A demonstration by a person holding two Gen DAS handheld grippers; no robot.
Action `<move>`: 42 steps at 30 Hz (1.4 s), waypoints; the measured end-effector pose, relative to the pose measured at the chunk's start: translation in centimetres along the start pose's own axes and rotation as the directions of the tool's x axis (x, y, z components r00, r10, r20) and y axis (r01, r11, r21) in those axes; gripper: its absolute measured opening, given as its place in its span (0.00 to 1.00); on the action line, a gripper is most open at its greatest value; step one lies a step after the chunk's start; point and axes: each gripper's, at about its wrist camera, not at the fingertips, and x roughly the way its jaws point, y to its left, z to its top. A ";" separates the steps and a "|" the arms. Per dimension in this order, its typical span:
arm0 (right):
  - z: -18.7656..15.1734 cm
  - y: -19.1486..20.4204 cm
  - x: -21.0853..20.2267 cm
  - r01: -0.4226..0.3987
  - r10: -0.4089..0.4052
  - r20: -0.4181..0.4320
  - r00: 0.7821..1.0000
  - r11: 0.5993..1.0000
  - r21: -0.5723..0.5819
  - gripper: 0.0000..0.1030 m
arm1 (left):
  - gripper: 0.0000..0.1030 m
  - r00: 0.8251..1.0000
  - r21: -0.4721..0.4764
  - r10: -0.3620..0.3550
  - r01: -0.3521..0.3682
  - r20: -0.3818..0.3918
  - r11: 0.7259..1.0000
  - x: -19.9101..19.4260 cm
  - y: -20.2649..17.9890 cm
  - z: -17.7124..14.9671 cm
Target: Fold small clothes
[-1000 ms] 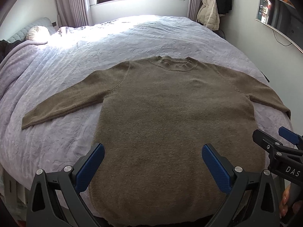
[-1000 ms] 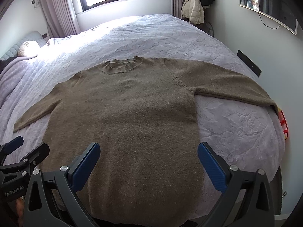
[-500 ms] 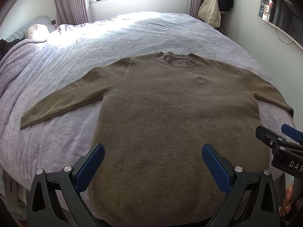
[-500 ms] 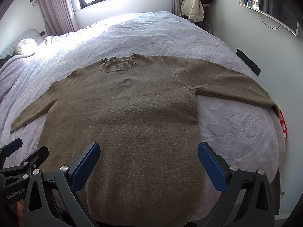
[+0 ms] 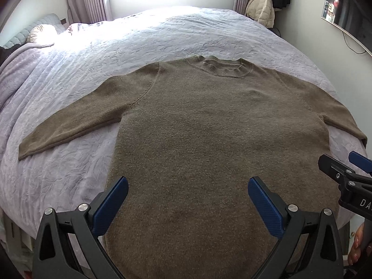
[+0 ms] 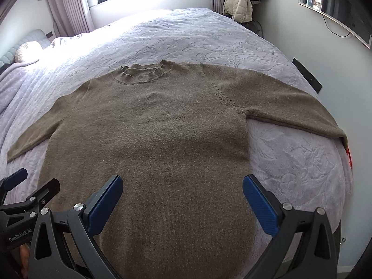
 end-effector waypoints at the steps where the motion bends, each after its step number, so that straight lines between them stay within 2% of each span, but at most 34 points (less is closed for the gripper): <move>1: 0.1 0.0 0.3 0.000 0.000 -0.004 1.000 1.000 -0.001 1.00 | 1.00 1.000 -0.003 0.000 0.000 -0.005 1.000 0.3 0.1 0.1; 9: 1.1 0.2 2.5 -0.022 0.022 -0.034 0.999 1.000 0.001 1.00 | 1.00 0.999 -0.026 0.012 -0.013 -0.043 1.000 2.6 1.1 1.0; 20: 2.1 0.6 4.3 -0.030 0.029 -0.034 0.999 0.999 -0.011 1.00 | 1.00 0.998 -0.054 0.017 -0.020 -0.063 0.998 4.8 2.6 2.2; 42: 3.2 1.8 4.8 -0.025 0.023 -0.038 0.999 0.999 -0.033 1.00 | 1.00 0.998 -0.082 0.003 -0.008 -0.061 0.997 5.6 4.2 2.9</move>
